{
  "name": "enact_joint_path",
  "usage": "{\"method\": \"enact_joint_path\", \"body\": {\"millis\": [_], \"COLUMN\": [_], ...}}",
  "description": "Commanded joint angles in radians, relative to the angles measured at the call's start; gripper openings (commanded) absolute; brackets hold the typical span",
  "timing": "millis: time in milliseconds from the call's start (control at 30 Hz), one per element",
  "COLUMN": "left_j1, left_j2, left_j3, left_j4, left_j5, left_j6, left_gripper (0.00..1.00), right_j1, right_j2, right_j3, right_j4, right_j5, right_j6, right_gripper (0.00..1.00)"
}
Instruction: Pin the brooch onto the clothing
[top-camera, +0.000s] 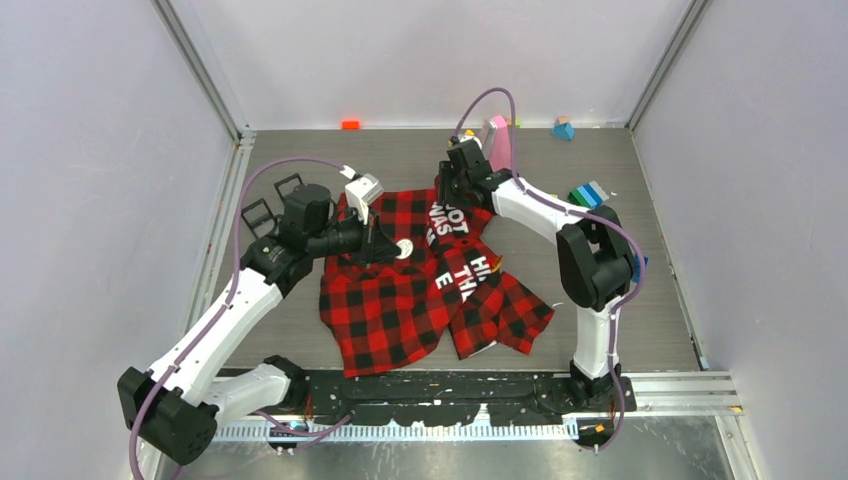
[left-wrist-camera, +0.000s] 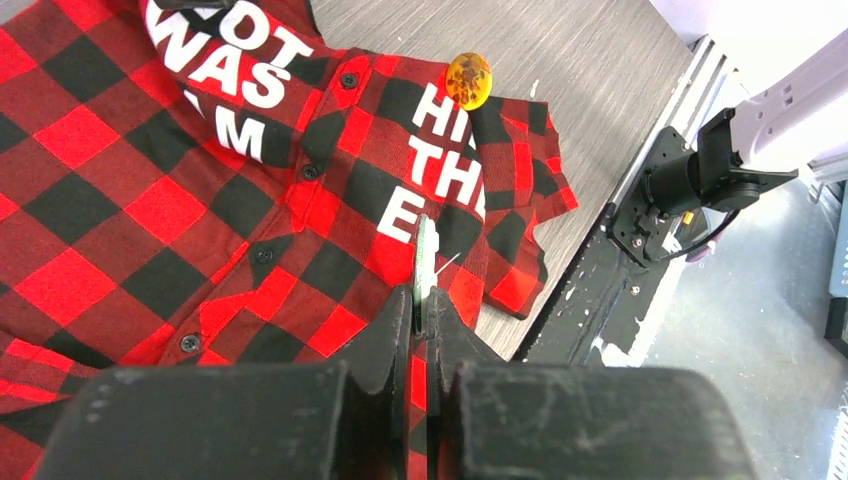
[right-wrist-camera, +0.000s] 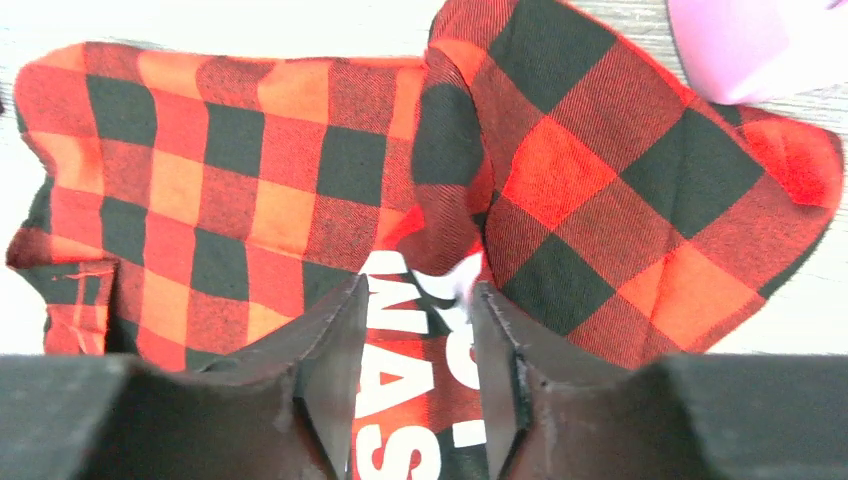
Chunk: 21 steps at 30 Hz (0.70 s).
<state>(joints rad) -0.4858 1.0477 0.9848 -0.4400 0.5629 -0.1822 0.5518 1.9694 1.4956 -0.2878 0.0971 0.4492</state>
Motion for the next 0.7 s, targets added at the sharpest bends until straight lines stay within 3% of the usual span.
{"method": "enact_joint_path", "body": {"millis": [0,133,333,467,667], "left_j1": [0.003,0.001,-0.025,-0.070,-0.118], "left_j2": [-0.035,-0.035,-0.008,0.021,0.083], "left_j3": [-0.012,-0.046,-0.101,-0.154,-0.186], "left_j4": [0.046,0.131,0.254,0.369,0.501], "left_j5": [-0.003,0.026,0.033,-0.015,-0.064], "left_j6": [-0.045,-0.145,-0.281,-0.368,-0.464], "left_gripper": [0.00,0.00,0.00,0.00,0.00], "right_j1": [-0.006,-0.036,-0.136,-0.156,-0.159], "right_j2": [-0.082,-0.236,-0.470,-0.619,-0.837], "right_j3": [0.056,-0.073,-0.329,-0.531,-0.666], "right_j4": [-0.053,-0.080,-0.110,-0.111,-0.184], "right_j5": [0.035,-0.009,-0.249,-0.292,-0.285], "right_j6": [-0.057,-0.057,0.026,0.112,0.211], "right_gripper": [0.52,0.62,0.63,0.62,0.60]}}
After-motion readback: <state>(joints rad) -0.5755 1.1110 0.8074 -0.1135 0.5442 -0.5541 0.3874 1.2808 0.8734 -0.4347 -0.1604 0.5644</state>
